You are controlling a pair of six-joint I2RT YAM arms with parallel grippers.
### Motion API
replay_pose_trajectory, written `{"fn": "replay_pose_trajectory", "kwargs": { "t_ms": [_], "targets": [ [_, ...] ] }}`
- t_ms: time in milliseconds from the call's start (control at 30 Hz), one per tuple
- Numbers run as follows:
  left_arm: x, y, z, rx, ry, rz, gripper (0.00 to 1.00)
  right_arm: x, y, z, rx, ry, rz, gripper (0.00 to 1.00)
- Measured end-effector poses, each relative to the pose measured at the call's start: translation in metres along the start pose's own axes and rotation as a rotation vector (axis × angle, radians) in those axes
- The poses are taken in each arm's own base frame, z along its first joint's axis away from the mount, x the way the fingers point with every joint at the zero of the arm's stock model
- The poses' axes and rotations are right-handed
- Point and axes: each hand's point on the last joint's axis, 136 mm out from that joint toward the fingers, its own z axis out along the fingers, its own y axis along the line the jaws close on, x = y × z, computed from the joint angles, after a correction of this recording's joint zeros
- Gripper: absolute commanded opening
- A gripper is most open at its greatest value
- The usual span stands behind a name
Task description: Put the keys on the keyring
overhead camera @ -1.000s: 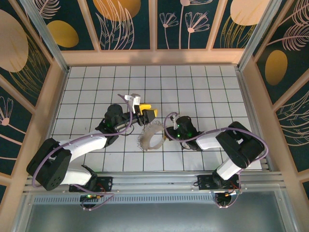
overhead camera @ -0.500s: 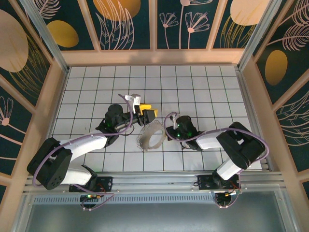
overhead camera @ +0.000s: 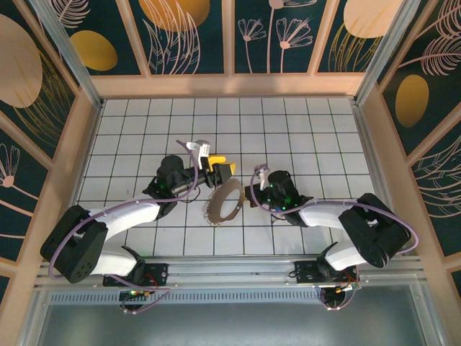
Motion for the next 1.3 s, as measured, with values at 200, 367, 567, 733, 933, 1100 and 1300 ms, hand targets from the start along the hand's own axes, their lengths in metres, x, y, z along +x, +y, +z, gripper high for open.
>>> {"fn": "replay_pose_trajectory", "kwargs": {
  "t_ms": [200,367,567,733,933,1100,1300],
  "targets": [
    [0.0,0.004,0.0,-0.019,-0.003,0.005,0.66,-0.004,0.006,-0.006,-0.032,-0.018,-0.001,0.0],
    [0.006,0.007,0.0,-0.028,0.019,0.027,0.62,-0.015,0.015,-0.012,-0.073,-0.06,-0.012,0.0],
    [0.032,0.013,0.007,0.002,0.108,0.027,0.59,-0.02,0.021,-0.017,-0.105,-0.086,-0.021,0.0],
    [0.058,0.019,0.013,0.036,0.194,0.005,0.57,-0.024,0.022,-0.021,-0.117,-0.1,-0.026,0.0],
    [0.072,0.02,0.022,0.082,0.258,-0.02,0.57,-0.03,0.026,-0.024,-0.133,-0.121,-0.032,0.0],
    [0.076,0.023,0.025,0.087,0.27,-0.026,0.57,-0.031,0.028,-0.025,-0.142,-0.124,-0.034,0.0],
    [0.082,0.029,0.031,0.085,0.289,-0.038,0.57,-0.031,0.029,-0.026,-0.147,-0.125,-0.035,0.0]
  ]
}}
